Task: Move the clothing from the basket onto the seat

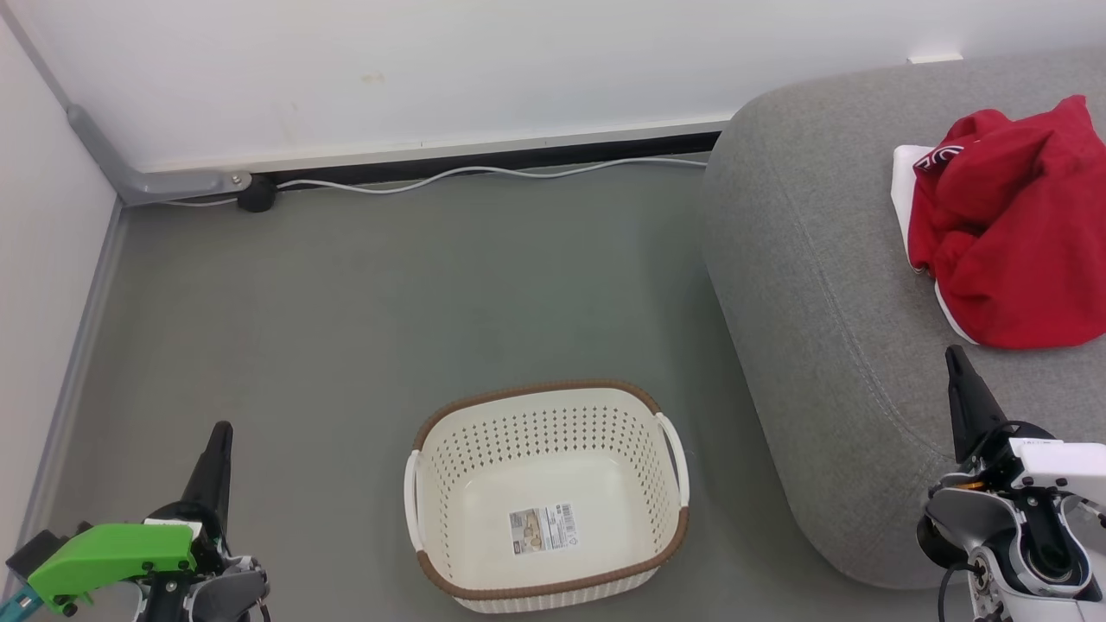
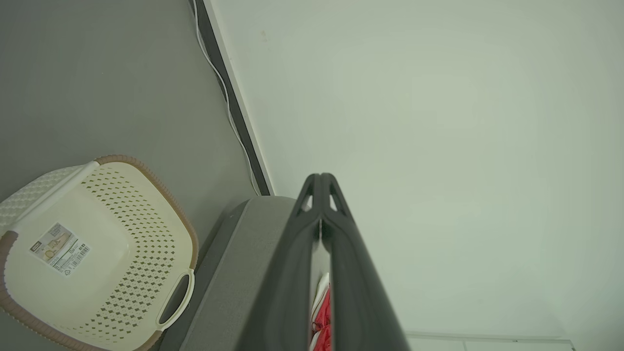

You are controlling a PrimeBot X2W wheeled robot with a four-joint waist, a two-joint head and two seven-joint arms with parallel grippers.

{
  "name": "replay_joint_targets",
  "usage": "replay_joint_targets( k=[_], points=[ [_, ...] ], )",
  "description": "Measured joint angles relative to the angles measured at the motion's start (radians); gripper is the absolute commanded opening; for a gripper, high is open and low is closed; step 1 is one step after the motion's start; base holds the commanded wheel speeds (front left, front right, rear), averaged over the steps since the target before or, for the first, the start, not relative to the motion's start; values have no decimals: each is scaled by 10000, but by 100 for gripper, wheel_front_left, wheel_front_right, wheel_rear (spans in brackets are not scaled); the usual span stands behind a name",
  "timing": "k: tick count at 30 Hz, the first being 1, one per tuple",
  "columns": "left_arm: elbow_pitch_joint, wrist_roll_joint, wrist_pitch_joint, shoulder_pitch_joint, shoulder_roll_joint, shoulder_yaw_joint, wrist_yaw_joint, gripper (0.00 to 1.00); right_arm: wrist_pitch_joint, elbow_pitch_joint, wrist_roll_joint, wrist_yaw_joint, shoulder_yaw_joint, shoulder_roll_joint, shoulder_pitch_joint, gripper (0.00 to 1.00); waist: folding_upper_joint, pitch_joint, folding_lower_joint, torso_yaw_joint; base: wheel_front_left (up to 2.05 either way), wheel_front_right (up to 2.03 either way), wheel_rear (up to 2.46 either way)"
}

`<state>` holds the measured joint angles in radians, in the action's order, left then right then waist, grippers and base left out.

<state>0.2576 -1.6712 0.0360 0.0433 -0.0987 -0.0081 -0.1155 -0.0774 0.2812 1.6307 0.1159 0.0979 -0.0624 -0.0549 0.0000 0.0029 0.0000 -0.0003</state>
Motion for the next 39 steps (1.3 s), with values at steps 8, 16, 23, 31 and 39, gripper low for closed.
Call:
replay_joint_targets(
  k=[8, 16, 23, 31, 39],
  points=[
    [44, 0, 44, 9, 15, 10, -2, 0, 0, 2, 0, 0, 4, 0, -4, 0, 0, -1, 0, 0, 0, 0, 0],
    [90, 0, 44, 17, 25, 17, -31, 0, -29, 2, 0, 0, 10, 0, -31, 0, 0, -1, 0, 1, 0, 0, 0],
    [107, 0, 46, 31, 35, 21, -33, 0, -29, 2, 0, 0, 13, 2, -32, 0, 0, -2, 0, 1, 0, 0, 0],
    [146, 2, 75, 35, 50, 25, -33, 0, -29, 0, 0, 0, 19, 2, -34, 0, 0, -2, 0, 1, 0, 0, 0],
    [161, 2, 75, 38, 58, 33, -33, 0, -29, 0, 0, 0, 25, 4, -34, 0, 0, -2, 0, 1, 0, 0, 0]
  ],
)
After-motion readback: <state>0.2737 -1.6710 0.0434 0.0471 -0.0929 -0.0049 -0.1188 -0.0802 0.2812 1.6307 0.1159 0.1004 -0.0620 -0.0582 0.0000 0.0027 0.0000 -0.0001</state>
